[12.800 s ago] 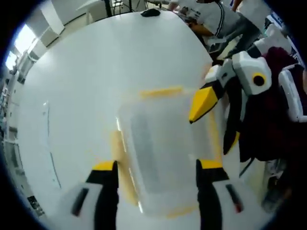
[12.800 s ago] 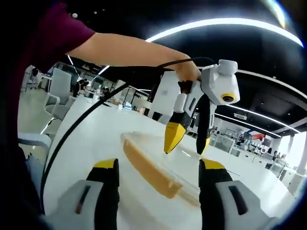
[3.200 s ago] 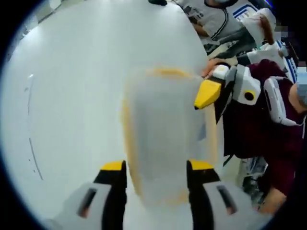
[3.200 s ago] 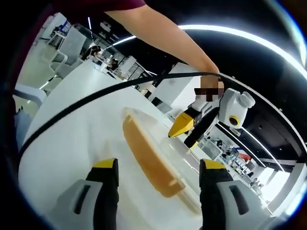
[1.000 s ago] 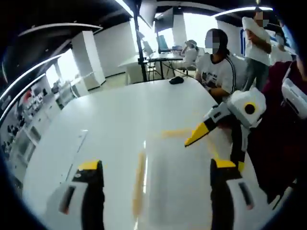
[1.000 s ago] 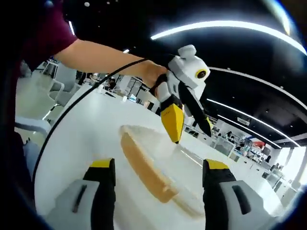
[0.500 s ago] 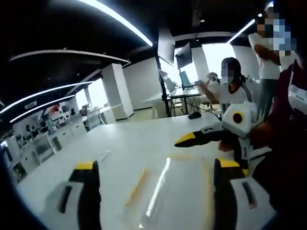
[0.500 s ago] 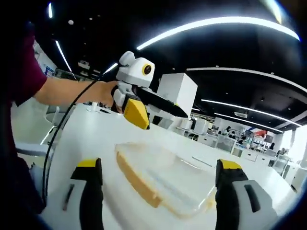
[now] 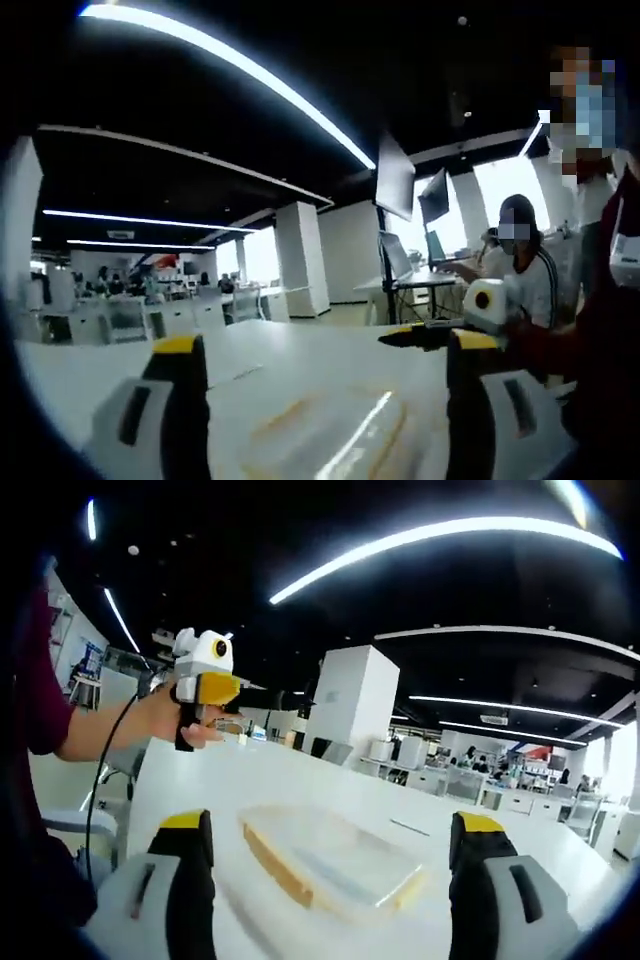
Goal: Snap each plastic latch of the storage box into its locked position after aligning the lid with the box until every specified latch is closed and the lid sits flush.
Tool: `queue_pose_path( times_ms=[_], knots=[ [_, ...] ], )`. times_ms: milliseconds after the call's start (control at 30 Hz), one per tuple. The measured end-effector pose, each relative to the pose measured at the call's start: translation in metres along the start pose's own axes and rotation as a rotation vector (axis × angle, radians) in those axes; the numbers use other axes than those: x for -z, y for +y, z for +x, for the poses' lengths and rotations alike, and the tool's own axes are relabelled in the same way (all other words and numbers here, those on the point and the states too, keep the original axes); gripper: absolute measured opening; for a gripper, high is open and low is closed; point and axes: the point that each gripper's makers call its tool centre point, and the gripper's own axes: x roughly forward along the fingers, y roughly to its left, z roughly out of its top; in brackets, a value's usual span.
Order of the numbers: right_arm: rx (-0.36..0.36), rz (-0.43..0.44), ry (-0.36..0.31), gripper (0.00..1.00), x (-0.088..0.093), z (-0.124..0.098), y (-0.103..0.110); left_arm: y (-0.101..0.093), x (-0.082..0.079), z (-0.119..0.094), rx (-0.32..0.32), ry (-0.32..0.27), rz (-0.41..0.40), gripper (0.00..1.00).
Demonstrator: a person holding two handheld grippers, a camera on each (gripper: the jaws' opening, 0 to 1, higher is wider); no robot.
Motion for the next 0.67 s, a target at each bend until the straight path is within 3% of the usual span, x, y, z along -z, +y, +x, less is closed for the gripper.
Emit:
queue_pose_path(
  times_ms=[67, 200, 467, 667],
  knots=[
    [0.013, 0.007, -0.008, 1.00, -0.003, -0.006, -0.004, -0.003, -0.002, -0.006, -0.025, -0.025, 0.007, 1.00],
    [0.038, 0.025, -0.016, 1.00, -0.006, -0.017, -0.011, -0.016, 0.001, -0.021, -0.025, -0.021, 0.014, 1.00],
    [0.073, 0.005, -0.007, 1.00, -0.013, -0.040, -0.019, -0.015, -0.012, -0.057, -0.086, -0.059, 0.026, 1.00],
    [0.098, 0.004, -0.012, 1.00, -0.017, -0.049, -0.025, -0.012, -0.013, -0.072, -0.123, -0.039, 0.052, 1.00]
  ],
)
